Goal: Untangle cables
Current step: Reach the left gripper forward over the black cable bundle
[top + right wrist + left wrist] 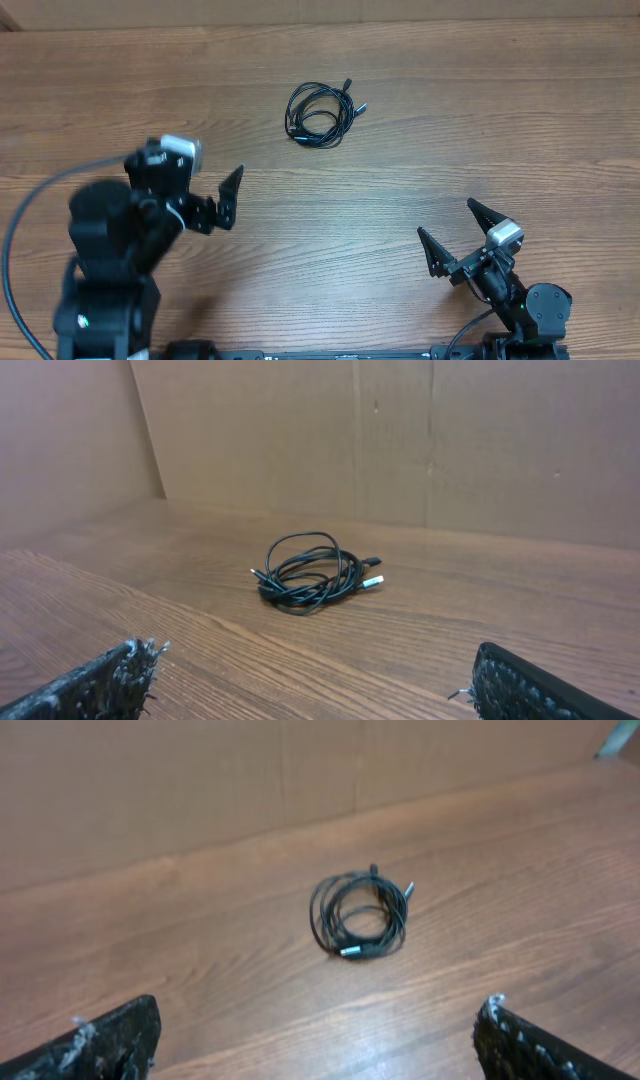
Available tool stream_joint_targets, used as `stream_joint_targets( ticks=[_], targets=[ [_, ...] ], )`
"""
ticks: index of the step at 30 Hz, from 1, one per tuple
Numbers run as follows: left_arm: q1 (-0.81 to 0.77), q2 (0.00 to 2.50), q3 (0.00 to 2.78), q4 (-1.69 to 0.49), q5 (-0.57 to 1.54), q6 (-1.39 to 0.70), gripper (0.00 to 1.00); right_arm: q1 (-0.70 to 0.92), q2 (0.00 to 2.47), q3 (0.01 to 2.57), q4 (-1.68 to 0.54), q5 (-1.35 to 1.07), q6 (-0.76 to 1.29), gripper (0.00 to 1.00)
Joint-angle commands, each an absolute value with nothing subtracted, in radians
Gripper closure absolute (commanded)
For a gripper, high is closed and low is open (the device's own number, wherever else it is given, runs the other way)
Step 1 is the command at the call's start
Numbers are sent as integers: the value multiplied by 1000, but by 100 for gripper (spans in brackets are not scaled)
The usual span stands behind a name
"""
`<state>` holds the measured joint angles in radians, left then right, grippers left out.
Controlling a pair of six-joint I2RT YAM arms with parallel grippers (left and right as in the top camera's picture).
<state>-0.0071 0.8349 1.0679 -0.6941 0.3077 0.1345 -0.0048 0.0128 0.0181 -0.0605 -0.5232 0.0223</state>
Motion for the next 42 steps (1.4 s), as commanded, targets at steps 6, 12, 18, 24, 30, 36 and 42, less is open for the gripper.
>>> stream_joint_targets(
  ticks=[6,12,18,24,30,36,42],
  targets=[
    [-15,1037,1310,-849,342,150,1,-1,3,8,-54,-518,22,0],
    [-15,1107,1310,-860,344,150,1,-1,3,8,-54,-517,22,0],
    [-15,1140,1310,-869,479,96,0,-1,3,8,-46,-542,49,0],
    [-15,1160,1310,-875,528,97,0,-2,3,12,-33,-653,138,0],
    [-35,1174,1312,-855,443,95,0,-2,11,82,-98,-658,239,0],
    [-178,1208,1359,-864,226,10,0,-2,125,301,-310,-661,239,0],
    [-325,1269,1456,-917,66,-62,1,-2,342,587,-529,-656,168,0]
  ],
)
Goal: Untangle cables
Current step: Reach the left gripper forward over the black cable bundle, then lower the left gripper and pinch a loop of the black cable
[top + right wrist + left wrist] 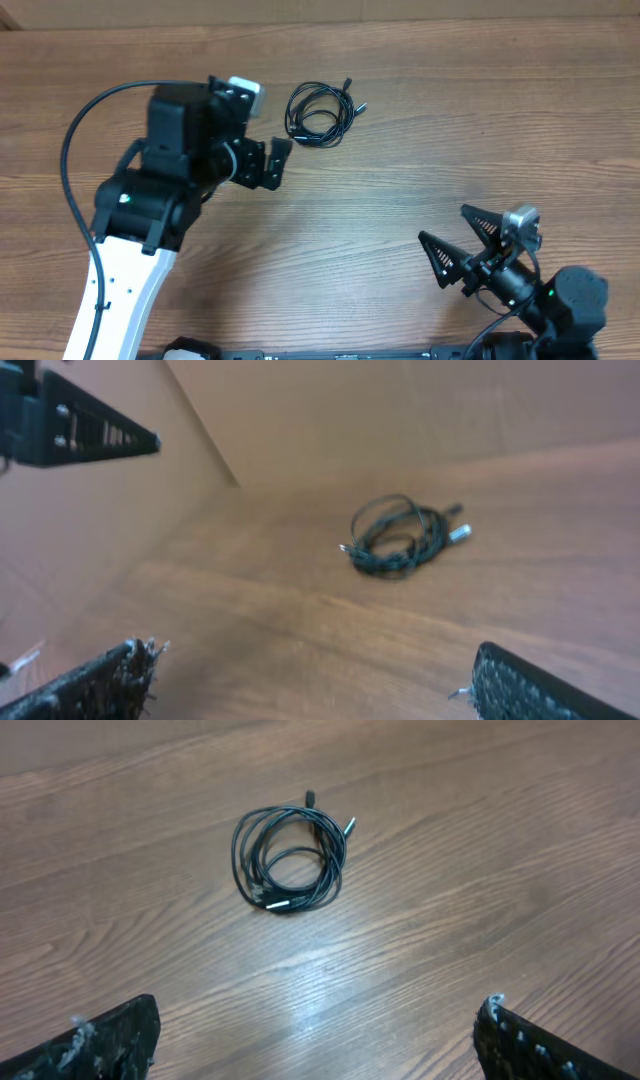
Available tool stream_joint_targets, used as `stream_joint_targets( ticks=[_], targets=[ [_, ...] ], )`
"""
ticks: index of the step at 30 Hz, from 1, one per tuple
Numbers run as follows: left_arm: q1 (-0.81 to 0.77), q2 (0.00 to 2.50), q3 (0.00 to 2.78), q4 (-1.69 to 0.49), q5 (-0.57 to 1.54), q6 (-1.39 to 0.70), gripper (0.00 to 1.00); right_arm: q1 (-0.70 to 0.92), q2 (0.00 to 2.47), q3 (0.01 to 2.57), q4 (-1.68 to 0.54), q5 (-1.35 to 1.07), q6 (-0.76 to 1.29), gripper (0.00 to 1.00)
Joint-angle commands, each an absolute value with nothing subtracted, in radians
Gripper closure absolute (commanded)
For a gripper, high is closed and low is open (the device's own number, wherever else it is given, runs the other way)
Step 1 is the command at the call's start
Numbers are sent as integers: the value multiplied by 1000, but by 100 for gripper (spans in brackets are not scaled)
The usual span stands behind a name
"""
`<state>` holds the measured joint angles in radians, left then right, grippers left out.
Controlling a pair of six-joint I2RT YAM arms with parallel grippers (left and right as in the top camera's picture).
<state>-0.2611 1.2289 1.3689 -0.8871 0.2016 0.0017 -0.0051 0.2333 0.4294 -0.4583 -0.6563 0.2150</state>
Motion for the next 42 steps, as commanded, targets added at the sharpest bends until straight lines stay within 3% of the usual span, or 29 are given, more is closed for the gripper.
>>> stream_joint_targets(
  ticks=[1,10,16,19,29,42],
  targets=[
    [-341,1288,1484,-939,51,-68,1,-2,378,631,-558,-656,150,0],
    [-388,1533,1822,-1202,1,-102,0,-2,845,1183,-1029,-519,122,0],
    [-389,1658,1880,-1225,31,-99,2,-2,1135,1475,-1233,-508,138,0],
    [-388,1728,1880,-1179,42,-36,11,-2,1226,1499,-1222,-631,192,0],
    [-375,1985,1880,-913,52,-20,20,-1,1397,1499,-1214,-661,181,3],
    [-371,2262,1880,-758,-12,1,23,-1,1407,1499,-1223,-555,182,2]
  ],
)
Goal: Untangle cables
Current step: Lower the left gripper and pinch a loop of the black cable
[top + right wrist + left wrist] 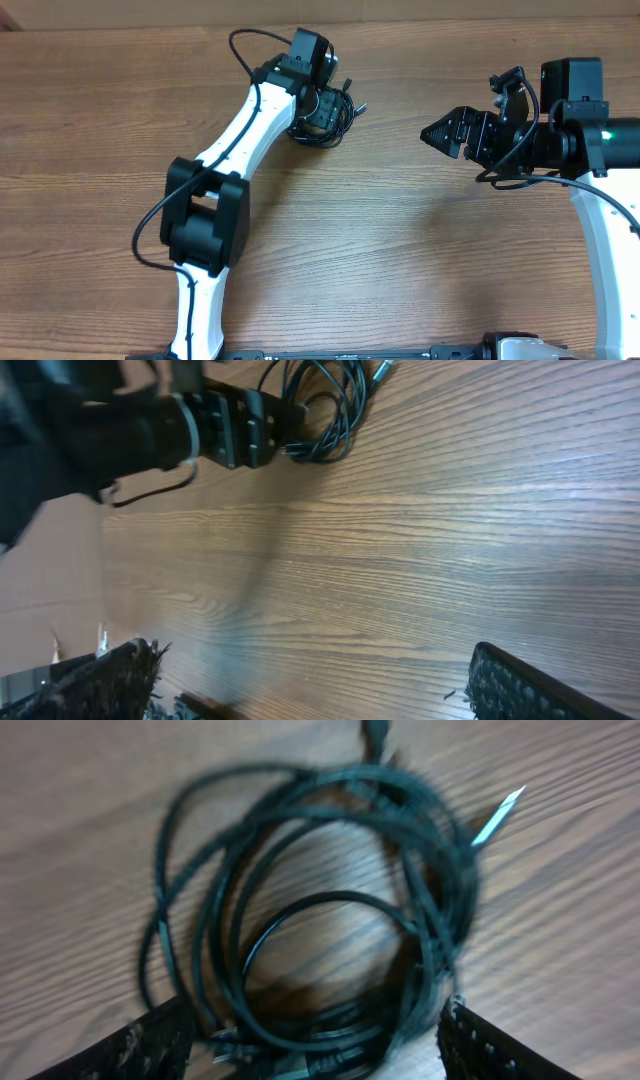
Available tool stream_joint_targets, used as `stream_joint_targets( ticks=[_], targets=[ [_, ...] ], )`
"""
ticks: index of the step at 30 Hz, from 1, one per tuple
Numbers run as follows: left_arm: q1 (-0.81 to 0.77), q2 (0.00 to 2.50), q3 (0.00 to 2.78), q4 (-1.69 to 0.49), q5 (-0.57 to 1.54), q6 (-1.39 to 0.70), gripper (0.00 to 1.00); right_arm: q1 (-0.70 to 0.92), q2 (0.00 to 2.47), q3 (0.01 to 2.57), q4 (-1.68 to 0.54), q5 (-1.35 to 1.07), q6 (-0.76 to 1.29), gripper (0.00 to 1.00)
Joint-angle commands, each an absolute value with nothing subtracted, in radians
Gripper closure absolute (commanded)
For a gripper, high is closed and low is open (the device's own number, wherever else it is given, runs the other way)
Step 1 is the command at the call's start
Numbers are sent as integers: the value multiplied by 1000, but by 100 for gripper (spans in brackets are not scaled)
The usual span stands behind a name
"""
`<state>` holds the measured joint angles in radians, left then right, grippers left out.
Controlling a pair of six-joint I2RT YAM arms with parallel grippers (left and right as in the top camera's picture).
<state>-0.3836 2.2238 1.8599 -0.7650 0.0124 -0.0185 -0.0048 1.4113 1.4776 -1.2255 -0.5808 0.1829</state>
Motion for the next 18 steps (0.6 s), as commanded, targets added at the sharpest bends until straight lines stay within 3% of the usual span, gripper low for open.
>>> stream_joint_targets(
  ticks=[1,10,16,18],
  targets=[
    [-371,2272,1880,-758,-11,1,23,-1,1407,1499,-1223,-547,182,2],
    [-374,2329,1879,-782,3,-7,23,-1,1411,1498,-1210,-488,183,2],
    [-371,2334,1879,-788,0,-7,38,-1,1411,1498,-1206,-481,183,1],
    [-371,2334,1879,-789,0,-7,48,-1,1411,1498,-1206,-481,183,1]
  ],
)
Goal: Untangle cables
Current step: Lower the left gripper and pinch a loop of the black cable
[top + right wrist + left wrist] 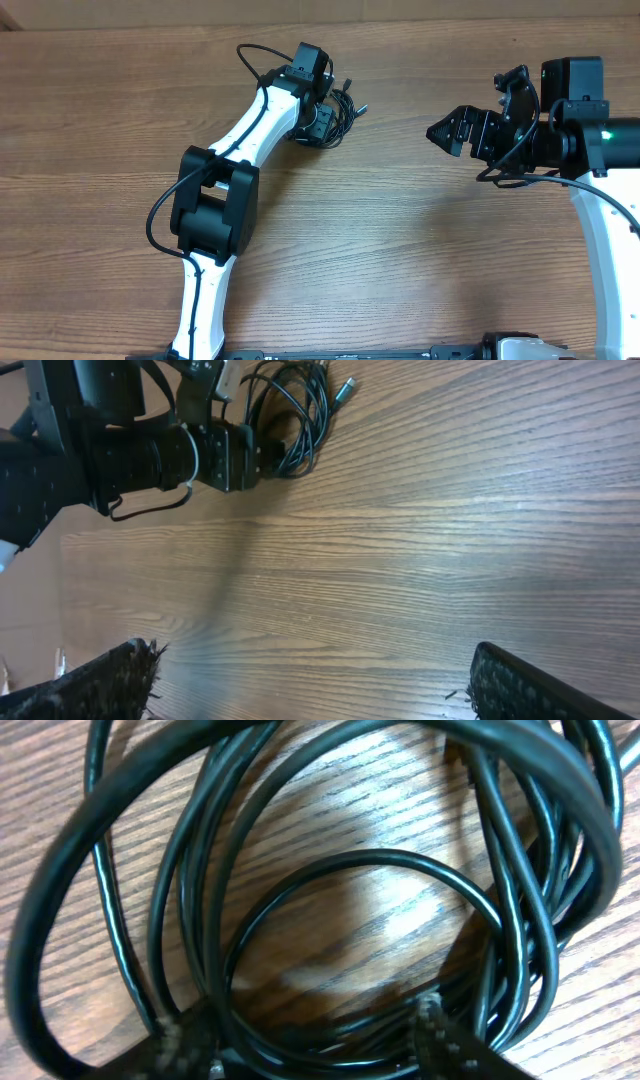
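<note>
A coil of thin black cables [343, 104] lies on the wooden table at the far middle. In the left wrist view its loops [330, 870] fill the frame. My left gripper [318, 118] is down on the coil's near side, open. Its two fingertips [440, 1042] stand on either side of the coil's lower strands, which run between them. My right gripper [468, 112] hangs to the right of the coil, open wide with nothing in it. From there it looks at the coil [290, 415] and at the left gripper [205, 452] beside it. Silver plug ends [345, 385] stick out of the coil.
The wooden tabletop [420, 260] stretches around the coil. The left arm [215, 210] crosses the table from the front edge to the coil. A cardboard wall [150, 10] runs along the far edge.
My left gripper has come lower onto the coil, and the strands now fill its view and pass between its fingertips. The fingers stand slightly closer together. My right gripper has hardly moved.
Both grippers were open near the table's front, far from the coil. Then the left gripper was just left of the coil. Later it hung over the coil, with the right gripper raised at the right side. Now the left fingers straddle the strands.
</note>
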Available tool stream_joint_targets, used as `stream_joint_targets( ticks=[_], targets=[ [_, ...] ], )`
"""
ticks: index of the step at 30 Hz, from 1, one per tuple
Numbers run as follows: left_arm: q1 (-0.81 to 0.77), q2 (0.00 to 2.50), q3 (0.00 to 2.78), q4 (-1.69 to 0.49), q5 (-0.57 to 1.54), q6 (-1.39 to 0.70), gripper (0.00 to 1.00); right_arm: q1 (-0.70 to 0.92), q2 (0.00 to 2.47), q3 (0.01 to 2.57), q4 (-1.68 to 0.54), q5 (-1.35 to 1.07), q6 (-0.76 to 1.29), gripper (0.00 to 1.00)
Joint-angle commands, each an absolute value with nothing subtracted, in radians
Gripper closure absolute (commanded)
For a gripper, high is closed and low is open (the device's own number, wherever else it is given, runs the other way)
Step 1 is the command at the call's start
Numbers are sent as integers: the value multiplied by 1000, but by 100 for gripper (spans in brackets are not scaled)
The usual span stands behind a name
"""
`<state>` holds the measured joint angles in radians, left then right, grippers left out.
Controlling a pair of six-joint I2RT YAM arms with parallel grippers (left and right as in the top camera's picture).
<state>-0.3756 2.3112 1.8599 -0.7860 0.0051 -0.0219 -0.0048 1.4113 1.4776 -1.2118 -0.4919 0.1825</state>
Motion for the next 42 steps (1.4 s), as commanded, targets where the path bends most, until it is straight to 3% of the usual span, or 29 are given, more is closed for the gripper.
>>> stream_joint_targets(
  ticks=[1,3,4,14,25,42],
  targets=[
    [-371,2334,1879,-789,0,-7,59,-1,1411,1498,-1206,-481,183,1],
    [-371,2334,1879,-789,0,-7,90,-1,1411,1498,-1206,-459,183,0],
    [-371,2334,1879,-789,0,-7,96,0,1411,1498,-1207,-454,183,0],
    [-359,2267,1909,-875,53,-7,96,0,1411,1498,-1204,-452,183,0],
    [-347,1982,2014,-1116,141,0,96,0,1411,1498,-1197,-454,237,0],
    [-347,1734,2014,-1121,276,-98,96,147,1413,1498,-1053,-585,293,0]
  ],
)
